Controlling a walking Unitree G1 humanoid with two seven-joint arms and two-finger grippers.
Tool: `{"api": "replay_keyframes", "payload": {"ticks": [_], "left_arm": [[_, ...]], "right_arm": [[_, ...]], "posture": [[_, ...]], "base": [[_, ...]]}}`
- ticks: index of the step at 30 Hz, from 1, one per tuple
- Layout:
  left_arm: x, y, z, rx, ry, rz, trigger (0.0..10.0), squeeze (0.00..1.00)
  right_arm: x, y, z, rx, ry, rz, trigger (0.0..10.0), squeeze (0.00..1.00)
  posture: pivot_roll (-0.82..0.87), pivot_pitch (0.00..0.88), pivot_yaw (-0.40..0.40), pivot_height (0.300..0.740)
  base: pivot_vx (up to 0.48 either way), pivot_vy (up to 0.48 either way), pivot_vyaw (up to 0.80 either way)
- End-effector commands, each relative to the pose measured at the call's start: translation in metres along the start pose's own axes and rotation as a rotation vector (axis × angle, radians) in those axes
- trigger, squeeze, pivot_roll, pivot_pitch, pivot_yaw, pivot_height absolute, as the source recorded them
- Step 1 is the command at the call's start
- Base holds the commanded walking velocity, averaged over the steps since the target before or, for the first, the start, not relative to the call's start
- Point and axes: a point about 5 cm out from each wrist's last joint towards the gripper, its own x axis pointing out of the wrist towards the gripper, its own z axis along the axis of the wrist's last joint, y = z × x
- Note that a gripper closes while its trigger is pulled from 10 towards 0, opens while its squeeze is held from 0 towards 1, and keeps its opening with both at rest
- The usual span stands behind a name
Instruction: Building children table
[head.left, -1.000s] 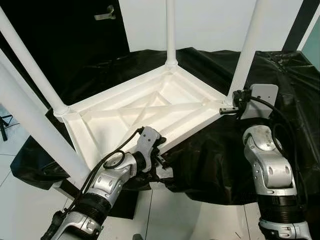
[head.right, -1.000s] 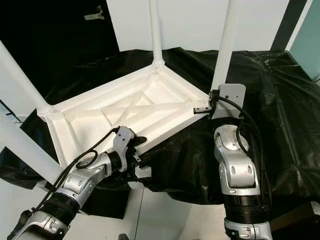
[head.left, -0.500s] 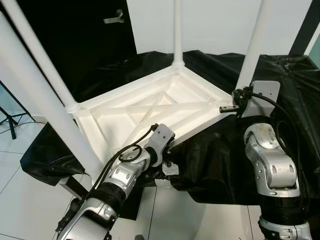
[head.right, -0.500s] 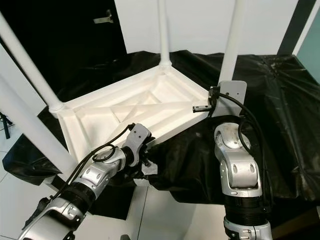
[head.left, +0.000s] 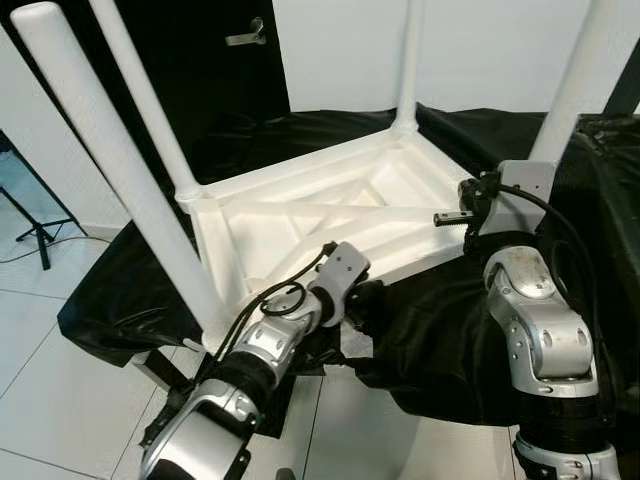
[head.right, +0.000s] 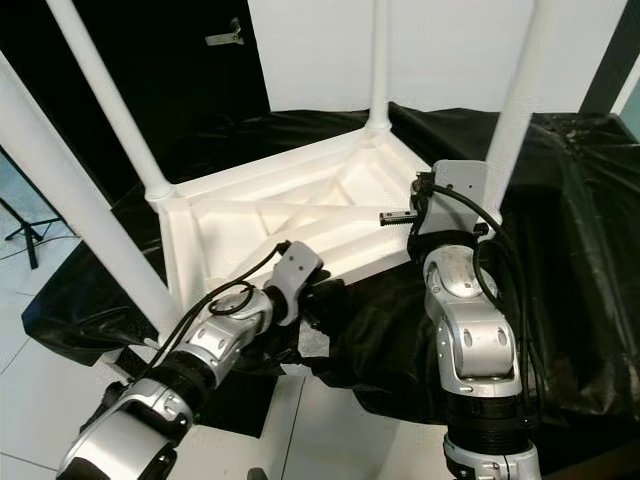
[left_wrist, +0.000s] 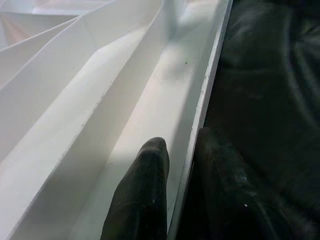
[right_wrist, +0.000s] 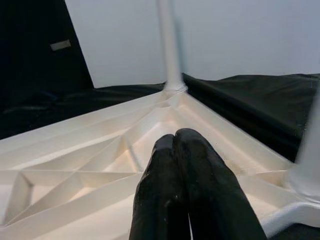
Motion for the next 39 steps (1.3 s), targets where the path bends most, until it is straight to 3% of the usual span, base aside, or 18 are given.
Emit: {"api": "replay_keyframes", "payload": {"ticks": [1, 3, 5, 10, 12, 13, 14, 20, 21, 26, 27, 28, 29, 32, 34, 35, 36, 39], "left_arm": [[0.015, -0.033, -0.007, -0.003, 0.037, -0.161, 1.5, 0.0], [0.018, -0.039, -0.005, -0.017, 0.022, -0.18, 1.5, 0.0], [0.031, -0.059, 0.004, -0.037, -0.024, -0.241, 1.6, 0.0], [0.036, -0.064, 0.005, -0.033, -0.03, -0.242, 1.8, 0.0], [0.04, -0.064, 0.007, -0.026, -0.031, -0.221, 4.9, 0.0], [0.04, -0.064, 0.007, -0.026, -0.031, -0.221, 4.9, 0.0], [0.041, -0.061, 0.009, -0.022, -0.038, -0.196, 10.0, 0.0], [0.037, -0.051, 0.016, -0.049, -0.126, -0.142, 10.0, 0.02], [0.034, -0.049, 0.02, -0.084, -0.175, -0.157, 10.0, 1.0], [0.028, -0.049, 0.028, -0.125, -0.279, -0.207, 10.0, 1.0], [0.02, -0.049, 0.036, -0.171, -0.377, -0.263, 10.0, 1.0], [0.012, -0.049, 0.04, -0.201, -0.45, -0.308, 10.0, 0.7], [0.005, -0.048, 0.041, -0.222, -0.5, -0.335, 10.0, 0.0], [-0.011, -0.032, 0.037, -0.272, -0.565, -0.294, 10.0, 0.0], [-0.011, -0.032, 0.037, -0.272, -0.565, -0.294, 10.0, 0.0], [-0.02, -0.023, 0.034, -0.285, -0.588, -0.278, 10.0, 0.0], [-0.04, -0.011, 0.027, -0.285, -0.604, -0.278, 10.0, 0.0], [-0.048, -0.009, 0.022, -0.275, -0.597, -0.285, 10.0, 0.0]], "right_arm": [[-0.001, 0.004, 0.002, 0.005, -0.003, 0.01, 10.0, 0.0], [-0.001, 0.004, 0.002, 0.006, -0.001, 0.011, 10.0, 0.0], [-0.002, 0.007, 0.002, 0.009, 0.006, 0.019, 10.0, 0.0], [-0.003, 0.009, 0.001, 0.012, 0.01, 0.024, 10.0, 0.0], [-0.004, 0.011, 0.001, 0.014, 0.013, 0.029, 10.0, 0.0], [-0.004, 0.011, 0.001, 0.014, 0.013, 0.029, 10.0, 0.0], [-0.004, 0.012, 0.0, 0.014, 0.015, 0.031, 10.0, 0.0], [-0.006, 0.012, -0.004, 0.014, 0.029, 0.03, 10.0, 0.0], [-0.007, 0.013, -0.005, 0.015, 0.033, 0.033, 10.0, 0.0], [-0.006, 0.015, -0.006, 0.016, 0.037, 0.04, 10.0, 0.0], [-0.005, 0.016, -0.007, 0.016, 0.039, 0.045, 10.0, 0.0], [-0.005, 0.017, -0.007, 0.017, 0.04, 0.047, 10.0, 0.0], [-0.004, 0.017, -0.008, 0.017, 0.041, 0.049, 10.0, 0.0], [-0.005, 0.017, -0.009, 0.017, 0.046, 0.052, 10.0, 0.0], [-0.005, 0.017, -0.009, 0.017, 0.046, 0.052, 10.0, 0.0], [-0.005, 0.017, -0.01, 0.016, 0.05, 0.054, 10.0, 0.0], [-0.006, 0.018, -0.012, 0.014, 0.055, 0.058, 10.0, 0.0], [-0.006, 0.018, -0.012, 0.014, 0.057, 0.059, 10.0, 0.0]], "posture": [[-0.13, 0.0, 0.08, 0.74], [-0.13, 0.0, 0.08, 0.74], [-0.14, 0.002, 0.086, 0.74], [-0.14, 0.003, 0.089, 0.74], [-0.15, 0.004, 0.093, 0.74], [-0.15, 0.004, 0.093, 0.74], [-0.15, 0.006, 0.095, 0.74], [-0.14, 0.008, 0.095, 0.74], [-0.14, 0.006, 0.09, 0.74], [-0.13, 0.005, 0.089, 0.74], [-0.13, 0.005, 0.089, 0.74], [-0.13, 0.004, 0.086, 0.74], [-0.13, 0.004, 0.086, 0.74], [-0.12, 0.005, 0.081, 0.74], [-0.12, 0.005, 0.081, 0.74], [-0.11, 0.007, 0.08, 0.74], [-0.11, 0.008, 0.075, 0.74], [-0.11, 0.008, 0.073, 0.74]], "base": [[0.0, 0.0, 0.0], [0.0, 0.0, 0.0], [0.0, 0.0, 0.0], [0.0, 0.0, 0.0], [0.0, 0.0, 0.0], [0.0, 0.0, 0.0], [0.0, 0.0, 0.0], [0.0, 0.0, 0.0], [0.0, 0.0, 0.0], [0.0, 0.0, 0.0], [0.0, 0.0, 0.0], [0.0, 0.0, 0.0], [0.0, 0.0, 0.0], [0.0, 0.0, 0.0], [0.0, 0.0, 0.0], [0.0, 0.0, 0.0], [0.0, 0.0, 0.0], [0.0, 0.0, 0.0]]}}
